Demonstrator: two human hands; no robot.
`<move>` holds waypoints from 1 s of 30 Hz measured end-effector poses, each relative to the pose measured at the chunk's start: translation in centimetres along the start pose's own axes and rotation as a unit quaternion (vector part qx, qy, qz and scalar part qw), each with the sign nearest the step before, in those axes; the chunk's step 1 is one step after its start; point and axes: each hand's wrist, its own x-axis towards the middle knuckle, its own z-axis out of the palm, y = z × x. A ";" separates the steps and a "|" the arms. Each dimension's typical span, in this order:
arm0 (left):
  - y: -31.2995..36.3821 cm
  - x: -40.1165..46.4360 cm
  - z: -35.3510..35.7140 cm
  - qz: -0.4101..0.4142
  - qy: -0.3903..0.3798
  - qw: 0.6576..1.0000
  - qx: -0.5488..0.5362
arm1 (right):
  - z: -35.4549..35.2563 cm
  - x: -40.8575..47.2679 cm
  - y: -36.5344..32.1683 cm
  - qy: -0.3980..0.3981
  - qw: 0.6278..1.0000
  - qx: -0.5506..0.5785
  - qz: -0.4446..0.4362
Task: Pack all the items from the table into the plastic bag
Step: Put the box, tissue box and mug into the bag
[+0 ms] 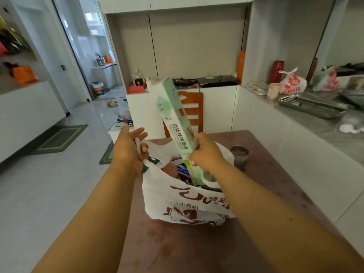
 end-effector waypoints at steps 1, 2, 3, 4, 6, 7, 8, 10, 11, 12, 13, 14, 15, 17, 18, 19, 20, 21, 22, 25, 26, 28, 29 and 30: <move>0.3 0.0 -0.1 0.001 -0.002 1.000 -0.001 | -0.7 -0.2 0.6 0.007 0.998 -0.055 0.003; 0.5 0.0 -0.2 0.001 -0.002 1.000 0.000 | -1.4 -0.3 1.0 0.009 0.995 -0.103 0.003; 0.7 0.0 -0.2 0.002 -0.003 1.000 -0.002 | -2.1 -0.5 1.4 0.006 0.988 -0.152 0.001; 1.0 0.1 -0.1 0.003 -0.004 1.000 -0.001 | -2.6 -0.6 1.6 0.006 0.979 -0.204 0.002; 1.4 0.4 0.0 0.005 -0.006 1.000 0.009 | -3.2 -0.9 2.1 -0.007 0.954 -0.300 0.015; 1.6 0.5 0.2 0.009 -0.008 1.000 0.019 | -3.2 -1.0 2.4 -0.029 0.937 -0.348 0.020; 1.8 0.5 0.4 0.015 -0.015 0.999 0.034 | -3.1 -1.1 2.8 -0.051 0.917 -0.394 0.017; 2.0 0.2 1.1 0.035 -0.036 0.996 0.079 | -2.6 -1.1 3.3 -0.083 0.889 -0.450 0.002; 1.9 0.0 1.5 0.047 -0.048 0.991 0.114 | -2.1 -1.1 3.4 -0.098 0.888 -0.448 -0.003; 1.9 -0.5 2.0 0.060 -0.058 0.985 0.153 | -1.7 -1.0 3.5 -0.116 0.895 -0.431 -0.009; 1.8 -0.7 2.3 0.071 -0.069 0.977 0.191 | -1.2 -0.8 3.5 -0.139 0.904 -0.405 -0.012; 1.7 -0.8 2.7 0.083 -0.081 0.967 0.227 | -0.8 -0.8 3.5 -0.158 0.912 -0.379 -0.019; 1.5 -0.8 2.9 0.100 -0.096 0.953 0.270 | -0.6 -0.7 3.4 -0.167 0.918 -0.359 -0.019; 1.0 -0.4 2.9 0.166 -0.100 0.901 0.388 | -0.5 -0.3 3.1 -0.144 0.936 -0.320 -0.026; 0.9 -0.2 2.8 0.205 -0.084 0.880 0.420 | -0.5 -0.1 2.8 -0.119 0.945 -0.303 -0.036; 0.9 -0.1 2.6 0.227 -0.067 0.871 0.431 | -0.7 0.2 2.4 -0.094 0.952 -0.287 -0.046; 1.0 -0.1 2.5 0.236 -0.045 0.869 0.432 | -1.0 0.5 1.8 -0.071 0.960 -0.266 -0.054; 1.2 0.3 2.5 0.250 -0.022 0.863 0.438 | -1.3 0.7 1.1 -0.050 0.968 -0.239 -0.060; 1.5 0.8 2.7 0.265 -0.003 0.854 0.449 | -1.8 1.0 0.3 -0.037 0.972 -0.220 -0.068; 2.5 2.6 3.0 0.241 -0.031 0.866 0.437 | -3.4 1.9 -2.6 -0.014 0.976 -0.191 -0.106; 2.5 3.4 2.9 0.225 -0.052 0.871 0.433 | -4.1 2.3 -3.8 -0.012 0.978 -0.179 -0.109; 2.4 4.7 3.0 0.189 -0.075 0.877 0.435 | -5.1 4.0 -5.7 -0.021 0.980 -0.167 -0.106; 2.5 5.3 3.1 0.175 -0.077 0.878 0.439 | -5.6 5.4 -6.4 -0.029 0.979 -0.173 -0.105; 2.4 6.2 3.4 0.166 -0.080 0.880 0.439 | -6.0 6.7 -7.1 -0.043 0.977 -0.184 -0.100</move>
